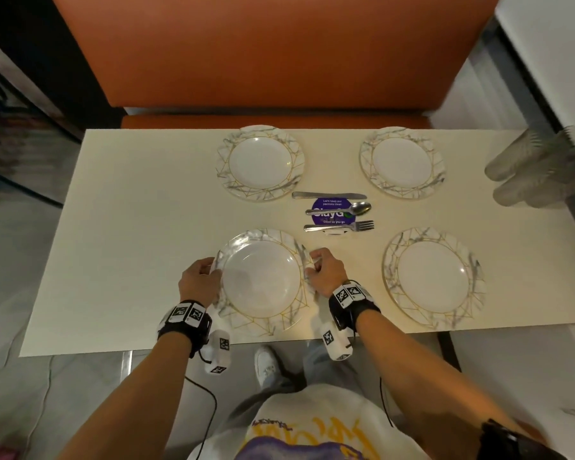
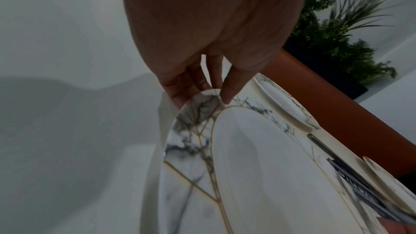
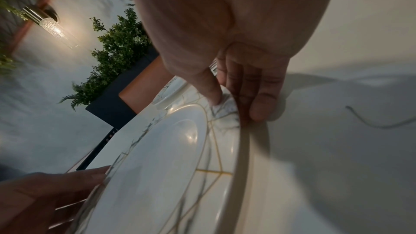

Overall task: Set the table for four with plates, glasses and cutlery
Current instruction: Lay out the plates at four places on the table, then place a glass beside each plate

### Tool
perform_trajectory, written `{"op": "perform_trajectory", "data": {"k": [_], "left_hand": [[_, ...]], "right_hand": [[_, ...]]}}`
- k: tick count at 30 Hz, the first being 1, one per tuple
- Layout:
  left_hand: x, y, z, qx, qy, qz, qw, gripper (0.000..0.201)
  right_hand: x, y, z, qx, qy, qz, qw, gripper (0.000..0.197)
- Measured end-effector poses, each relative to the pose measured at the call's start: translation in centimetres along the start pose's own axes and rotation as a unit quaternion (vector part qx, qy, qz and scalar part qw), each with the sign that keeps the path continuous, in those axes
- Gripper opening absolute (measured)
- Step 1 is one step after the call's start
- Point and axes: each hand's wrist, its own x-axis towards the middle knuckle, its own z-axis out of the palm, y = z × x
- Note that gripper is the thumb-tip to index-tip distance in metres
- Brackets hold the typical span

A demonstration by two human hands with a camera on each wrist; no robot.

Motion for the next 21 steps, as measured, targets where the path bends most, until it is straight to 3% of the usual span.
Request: {"op": "perform_trajectory", "data": {"k": [4, 10, 11, 14, 21], "left_hand": [[0.1, 0.5, 0.3, 0.065, 0.036, 0.039, 0.996, 0.038], [-1.2, 3.9, 2.1, 0.15, 0.072, 0.177, 0.97, 0.027], [-1.9, 6.2, 4.3, 0.146, 0.05, 0.218, 0.964, 0.025], [-3.4, 9.8, 6.5, 0.114, -0.019, 0.225, 0.967, 0.02], [-8.1, 22.1, 19.3, 0.117, -0.169, 0.293, 0.934, 0.016]], "right_hand": [[-0.2, 0.4, -0.9, -0.006, 0.004, 0.002, 1.0, 0.031], [-0.5, 1.9, -4.0, 0.02, 0.047, -0.012, 0.999, 0.023], [-0.8, 3.2, -6.5, 0.043, 0.071, -0.005, 0.997, 0.027], [-0.7, 4.4, -9.2, 0.084, 0.097, -0.004, 0.992, 0.028], [0.4, 10.6, -22.7, 0.13, 0.21, -0.034, 0.968, 0.023]]}}
